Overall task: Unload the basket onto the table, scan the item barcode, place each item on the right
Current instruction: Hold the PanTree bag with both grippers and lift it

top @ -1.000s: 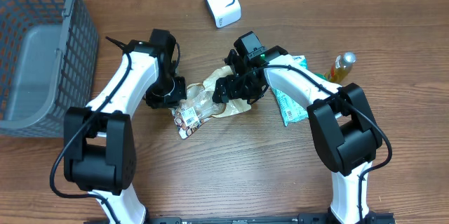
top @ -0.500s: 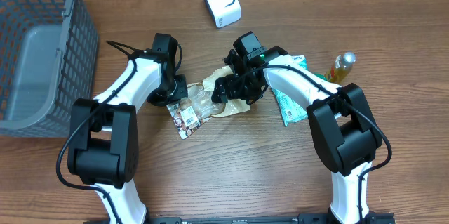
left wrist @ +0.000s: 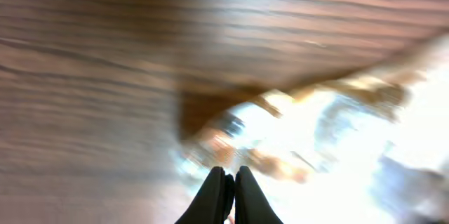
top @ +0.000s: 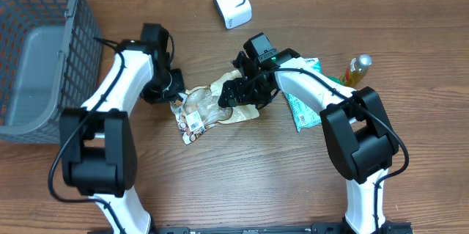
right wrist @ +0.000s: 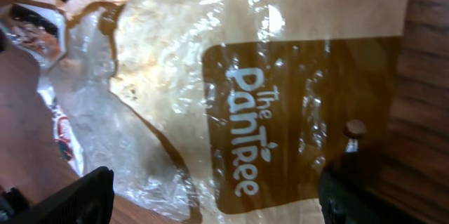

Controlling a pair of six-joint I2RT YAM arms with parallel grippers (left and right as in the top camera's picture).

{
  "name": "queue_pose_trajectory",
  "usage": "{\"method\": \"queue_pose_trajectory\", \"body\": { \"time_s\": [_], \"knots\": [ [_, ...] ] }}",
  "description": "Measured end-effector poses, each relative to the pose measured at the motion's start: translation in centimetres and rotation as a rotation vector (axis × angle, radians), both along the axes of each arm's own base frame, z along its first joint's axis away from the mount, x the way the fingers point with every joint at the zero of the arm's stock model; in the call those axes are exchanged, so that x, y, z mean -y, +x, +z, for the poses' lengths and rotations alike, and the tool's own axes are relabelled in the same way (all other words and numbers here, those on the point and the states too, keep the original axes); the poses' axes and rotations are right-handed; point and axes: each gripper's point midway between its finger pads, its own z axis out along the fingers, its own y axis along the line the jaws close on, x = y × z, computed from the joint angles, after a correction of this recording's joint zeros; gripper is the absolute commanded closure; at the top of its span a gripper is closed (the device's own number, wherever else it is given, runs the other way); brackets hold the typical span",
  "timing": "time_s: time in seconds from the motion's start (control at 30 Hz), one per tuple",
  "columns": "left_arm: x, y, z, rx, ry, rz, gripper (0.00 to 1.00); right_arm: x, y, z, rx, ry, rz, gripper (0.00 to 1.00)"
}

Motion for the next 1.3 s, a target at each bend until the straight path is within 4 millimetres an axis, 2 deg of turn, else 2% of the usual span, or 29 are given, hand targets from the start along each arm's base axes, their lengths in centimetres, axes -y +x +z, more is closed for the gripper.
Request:
{"method": "queue_pose_trajectory", "body": {
  "time_s": [0.1,0.17,0.3,0.47,0.6,0.83,1.1,1.3],
  "knots": [
    [1.1,-0.6,1.7,0.002,-0.051,-0.031,0.96,-0.3,-0.1,0.2,-0.005,0.019,0.004,0.12],
    [1.5,-1.0,1.8,-0.004,-0.049,-0.048,0.96,-0.4,-0.1,0.2,-0.012,0.024,-0.002,0.12],
    [1.7,-2.2,0.2,-0.031,-0.03,-0.074,0.96,-0.5,-0.1,0.6,-0.023,0.031,-0.013,0.12],
    [0.9,-3.7,-1.9,-0.063,0.011,-0.085,0.96,-0.9,1.3,1.8,0.025,0.036,-0.024,0.09],
    [0.6,-3.6,-2.8,-0.044,0.031,-0.085,0.96,-0.4,2.2,1.8,0.064,-0.001,-0.049,0.08],
    [0.5,-3.3,-4.6,0.003,0.034,-0.084,0.96,0.1,2.6,1.3,0.097,-0.061,-0.064,0.07],
    [0.5,-3.2,-4.8,0.018,0.034,-0.087,0.96,-2.2,0.9,1.1,0.121,-0.093,-0.021,0.03],
    [0.3,-3.2,-4.8,0.02,0.043,-0.088,0.96,-3.0,0.1,0.5,0.062,-0.098,-0.087,0.03]
  ]
}}
